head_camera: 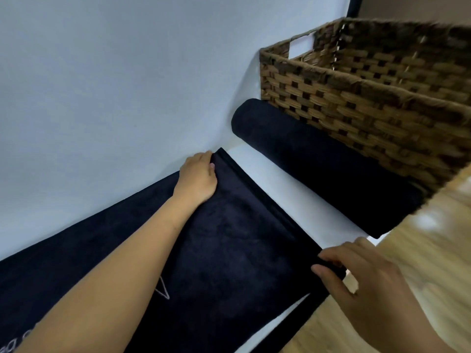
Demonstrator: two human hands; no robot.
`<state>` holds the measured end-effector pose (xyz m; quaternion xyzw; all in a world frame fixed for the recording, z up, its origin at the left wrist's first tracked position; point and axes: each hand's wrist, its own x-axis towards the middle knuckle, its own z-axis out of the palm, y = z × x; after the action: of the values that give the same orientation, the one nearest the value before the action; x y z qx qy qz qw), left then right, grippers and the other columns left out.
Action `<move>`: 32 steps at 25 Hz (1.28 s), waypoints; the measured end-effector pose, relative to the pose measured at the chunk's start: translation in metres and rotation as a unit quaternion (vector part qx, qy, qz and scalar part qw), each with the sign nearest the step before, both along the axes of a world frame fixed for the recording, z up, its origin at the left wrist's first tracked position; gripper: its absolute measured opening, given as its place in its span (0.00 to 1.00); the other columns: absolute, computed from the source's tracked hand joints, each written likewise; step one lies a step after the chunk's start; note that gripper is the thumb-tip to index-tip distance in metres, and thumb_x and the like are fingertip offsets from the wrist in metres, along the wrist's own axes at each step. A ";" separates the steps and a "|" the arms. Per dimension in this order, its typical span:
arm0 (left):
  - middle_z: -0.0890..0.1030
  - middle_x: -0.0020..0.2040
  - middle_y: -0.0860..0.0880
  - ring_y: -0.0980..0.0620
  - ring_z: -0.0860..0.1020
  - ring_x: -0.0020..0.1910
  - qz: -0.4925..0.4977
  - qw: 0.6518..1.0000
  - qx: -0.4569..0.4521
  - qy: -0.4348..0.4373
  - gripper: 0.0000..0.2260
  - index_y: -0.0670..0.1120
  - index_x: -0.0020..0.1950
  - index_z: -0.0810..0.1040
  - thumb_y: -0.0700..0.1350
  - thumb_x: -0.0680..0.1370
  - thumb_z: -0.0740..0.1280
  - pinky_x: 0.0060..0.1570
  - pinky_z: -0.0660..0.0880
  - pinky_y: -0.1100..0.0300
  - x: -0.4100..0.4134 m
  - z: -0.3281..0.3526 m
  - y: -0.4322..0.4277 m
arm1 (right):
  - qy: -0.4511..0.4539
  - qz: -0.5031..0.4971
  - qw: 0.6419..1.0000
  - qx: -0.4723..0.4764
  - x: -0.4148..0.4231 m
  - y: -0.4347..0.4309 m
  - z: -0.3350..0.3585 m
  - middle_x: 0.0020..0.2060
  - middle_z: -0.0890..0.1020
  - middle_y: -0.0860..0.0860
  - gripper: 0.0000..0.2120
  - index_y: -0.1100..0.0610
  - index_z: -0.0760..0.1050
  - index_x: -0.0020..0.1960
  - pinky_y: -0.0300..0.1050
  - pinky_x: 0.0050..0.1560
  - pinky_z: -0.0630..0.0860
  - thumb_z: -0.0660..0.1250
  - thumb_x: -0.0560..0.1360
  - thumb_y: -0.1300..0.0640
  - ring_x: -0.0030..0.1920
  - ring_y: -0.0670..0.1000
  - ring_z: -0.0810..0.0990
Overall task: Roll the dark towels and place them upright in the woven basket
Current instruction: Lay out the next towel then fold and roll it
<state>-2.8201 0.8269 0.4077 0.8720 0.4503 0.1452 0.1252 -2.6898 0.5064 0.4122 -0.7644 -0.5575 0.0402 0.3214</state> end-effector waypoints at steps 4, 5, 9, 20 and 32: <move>0.72 0.63 0.43 0.44 0.68 0.65 0.028 0.998 0.007 -0.052 0.15 0.44 0.68 0.74 0.42 0.82 0.59 0.66 0.65 0.54 0.005 0.001 0.010 | 0.010 0.040 0.999 -0.010 0.005 -0.006 -0.001 0.45 0.74 0.34 0.15 0.41 0.75 0.51 0.38 0.44 0.71 0.53 0.79 0.36 0.46 0.44 0.75; 0.73 0.61 0.44 0.45 0.69 0.63 0.025 0.997 -0.001 -0.068 0.13 0.45 0.64 0.76 0.41 0.81 0.61 0.66 0.67 0.54 0.005 0.002 0.013 | 0.016 0.053 0.998 -0.011 0.006 -0.005 0.001 0.46 0.74 0.34 0.12 0.40 0.75 0.51 0.37 0.44 0.72 0.55 0.78 0.37 0.48 0.44 0.75; 0.78 0.50 0.48 0.46 0.76 0.50 0.020 0.990 -0.041 -0.136 0.07 0.47 0.55 0.74 0.39 0.78 0.62 0.54 0.74 0.51 0.003 0.006 0.014 | 0.066 0.056 0.996 0.000 0.003 -0.006 0.005 0.46 0.76 0.35 0.08 0.38 0.73 0.50 0.31 0.38 0.72 0.57 0.78 0.38 0.44 0.42 0.78; 0.79 0.50 0.48 0.44 0.77 0.50 0.041 0.996 -0.042 -0.073 0.06 0.47 0.58 0.73 0.45 0.81 0.61 0.52 0.75 0.50 0.011 0.006 0.022 | 0.094 0.024 0.994 0.045 -0.002 -0.008 -0.001 0.42 0.78 0.36 0.08 0.38 0.76 0.51 0.28 0.36 0.70 0.62 0.75 0.40 0.39 0.40 0.78; 0.75 0.56 0.46 0.45 0.72 0.57 0.014 0.997 0.049 -0.060 0.10 0.46 0.59 0.78 0.42 0.81 0.61 0.61 0.70 0.48 0.012 0.002 0.026 | 0.308 -0.063 0.949 0.027 -0.010 -0.008 0.004 0.31 0.80 0.43 0.05 0.40 0.79 0.42 0.28 0.31 0.69 0.68 0.74 0.50 0.29 0.43 0.74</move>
<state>-2.8084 0.8532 0.4093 0.8606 0.4461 0.2209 0.1077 -2.6999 0.4983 0.4158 -0.7397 -0.3829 0.2381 0.4995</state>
